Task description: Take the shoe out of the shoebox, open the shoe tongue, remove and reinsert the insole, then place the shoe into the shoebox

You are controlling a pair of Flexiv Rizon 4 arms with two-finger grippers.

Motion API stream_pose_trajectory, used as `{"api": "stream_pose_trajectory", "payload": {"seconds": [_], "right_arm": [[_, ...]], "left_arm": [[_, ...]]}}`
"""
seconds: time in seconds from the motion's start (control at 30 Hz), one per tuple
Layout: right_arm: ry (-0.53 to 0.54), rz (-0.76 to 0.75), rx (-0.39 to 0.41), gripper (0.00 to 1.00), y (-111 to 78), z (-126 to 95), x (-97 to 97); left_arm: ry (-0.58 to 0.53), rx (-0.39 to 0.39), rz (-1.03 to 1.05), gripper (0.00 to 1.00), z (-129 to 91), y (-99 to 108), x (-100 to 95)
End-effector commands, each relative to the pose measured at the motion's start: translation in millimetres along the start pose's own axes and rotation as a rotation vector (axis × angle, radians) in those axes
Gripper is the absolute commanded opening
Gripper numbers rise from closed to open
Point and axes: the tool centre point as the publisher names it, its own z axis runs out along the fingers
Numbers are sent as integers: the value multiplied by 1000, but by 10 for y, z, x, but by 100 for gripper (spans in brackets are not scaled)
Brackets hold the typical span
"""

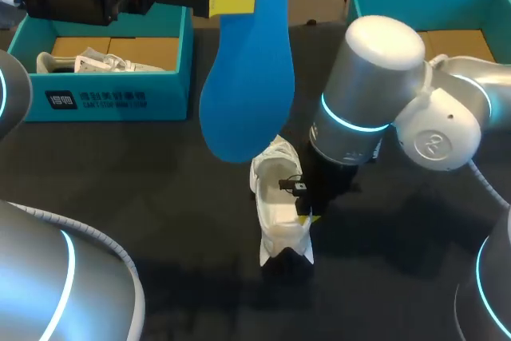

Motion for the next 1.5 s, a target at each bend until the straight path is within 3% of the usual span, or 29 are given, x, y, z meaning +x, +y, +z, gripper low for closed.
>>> {"api": "stream_pose_trajectory", "payload": {"seconds": [0.03,0.73,0.77,0.83,0.87,0.97,1.07,1.17,1.5], "right_arm": [[27,18,-4,0,-13,95,-51],[63,75,4,0,-31,282,-109],[58,71,4,12,-37,272,-120],[51,65,5,3,-46,242,-122],[47,59,6,6,-48,227,-123],[37,44,14,33,-48,181,-121],[30,34,17,50,-45,139,-112],[25,22,15,100,-48,79,-71],[93,-53,-18,100,-94,-367,82]], "left_arm": [[-1,-4,0,0,10,-12,-3],[-1,-4,0,0,10,-12,-3],[-1,-4,0,0,10,-12,-3],[-1,-4,0,0,10,-12,-3],[-1,-4,0,0,10,-12,-3],[-1,-4,0,0,10,-12,-3],[-1,-4,0,0,10,-12,-3],[-1,-4,0,0,10,-12,-3],[-1,-4,0,0,10,-12,-3]]}}
